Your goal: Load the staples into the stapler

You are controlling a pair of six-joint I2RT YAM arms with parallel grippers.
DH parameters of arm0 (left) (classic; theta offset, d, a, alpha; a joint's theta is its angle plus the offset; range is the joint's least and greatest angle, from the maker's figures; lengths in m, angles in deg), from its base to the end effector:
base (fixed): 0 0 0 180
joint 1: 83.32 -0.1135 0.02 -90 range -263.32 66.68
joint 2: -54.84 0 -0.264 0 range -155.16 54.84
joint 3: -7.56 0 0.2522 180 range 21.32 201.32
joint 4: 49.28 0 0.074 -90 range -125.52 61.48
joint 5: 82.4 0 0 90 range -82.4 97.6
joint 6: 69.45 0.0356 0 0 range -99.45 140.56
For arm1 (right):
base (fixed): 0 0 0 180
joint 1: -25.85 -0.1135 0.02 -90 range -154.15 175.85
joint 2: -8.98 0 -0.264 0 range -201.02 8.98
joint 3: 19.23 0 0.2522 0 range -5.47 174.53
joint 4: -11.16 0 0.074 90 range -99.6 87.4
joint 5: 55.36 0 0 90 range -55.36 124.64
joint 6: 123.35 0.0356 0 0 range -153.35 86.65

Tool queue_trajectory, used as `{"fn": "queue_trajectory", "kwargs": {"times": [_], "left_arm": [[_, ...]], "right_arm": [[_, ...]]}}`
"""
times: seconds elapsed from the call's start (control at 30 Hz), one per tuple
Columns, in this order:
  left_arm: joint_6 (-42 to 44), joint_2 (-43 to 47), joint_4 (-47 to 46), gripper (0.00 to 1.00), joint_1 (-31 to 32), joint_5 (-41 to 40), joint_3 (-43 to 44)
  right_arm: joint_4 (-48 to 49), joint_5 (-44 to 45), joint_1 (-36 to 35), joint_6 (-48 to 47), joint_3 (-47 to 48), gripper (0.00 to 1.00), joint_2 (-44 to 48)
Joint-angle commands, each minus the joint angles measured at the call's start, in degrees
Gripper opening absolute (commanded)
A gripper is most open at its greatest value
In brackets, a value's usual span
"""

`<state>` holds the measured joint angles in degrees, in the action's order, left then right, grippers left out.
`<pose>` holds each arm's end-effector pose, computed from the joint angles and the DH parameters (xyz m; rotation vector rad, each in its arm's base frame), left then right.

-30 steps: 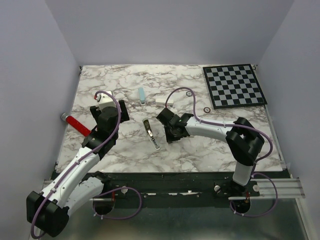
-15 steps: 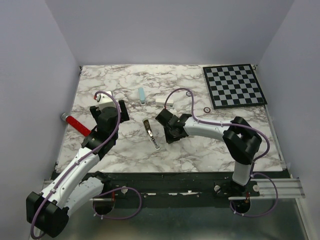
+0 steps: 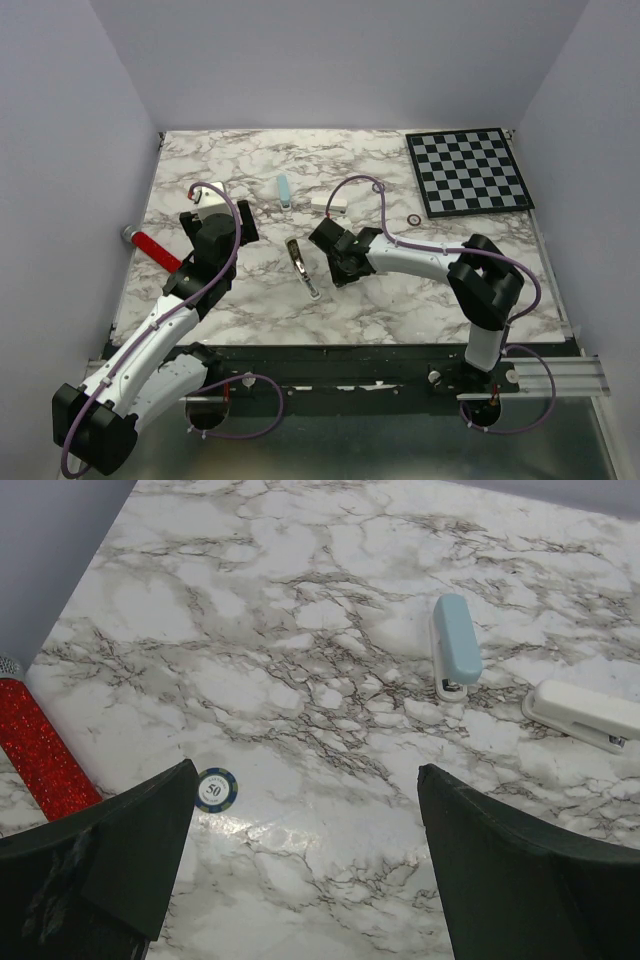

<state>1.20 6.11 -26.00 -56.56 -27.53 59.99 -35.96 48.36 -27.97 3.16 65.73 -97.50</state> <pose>0.1831 -0.0694 0.2936 -0.2856 1.8263 0.0269 0.2247 0.2929 0.1730 -0.3468 2.6868 0.1325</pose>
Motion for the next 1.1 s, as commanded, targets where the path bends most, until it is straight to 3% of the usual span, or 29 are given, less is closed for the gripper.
{"fn": "queue_trajectory", "kwargs": {"times": [0.0,0.53,1.07], "left_arm": [[-0.33,0.92,0.24,0.99,0.22,-1.25,0.7],[-1.04,1.18,0.5,0.99,0.31,-1.69,0.87],[-1.04,1.36,0.5,0.99,0.31,-2.31,0.96]], "right_arm": [[-2.67,3.6,-0.67,-2.93,2.71,0.16,4.86],[12.7,-5.53,-4.44,-14.01,4.39,0.18,3.03],[14.2,-5.1,-6.12,-15.94,3.95,0.18,-1.89]]}}
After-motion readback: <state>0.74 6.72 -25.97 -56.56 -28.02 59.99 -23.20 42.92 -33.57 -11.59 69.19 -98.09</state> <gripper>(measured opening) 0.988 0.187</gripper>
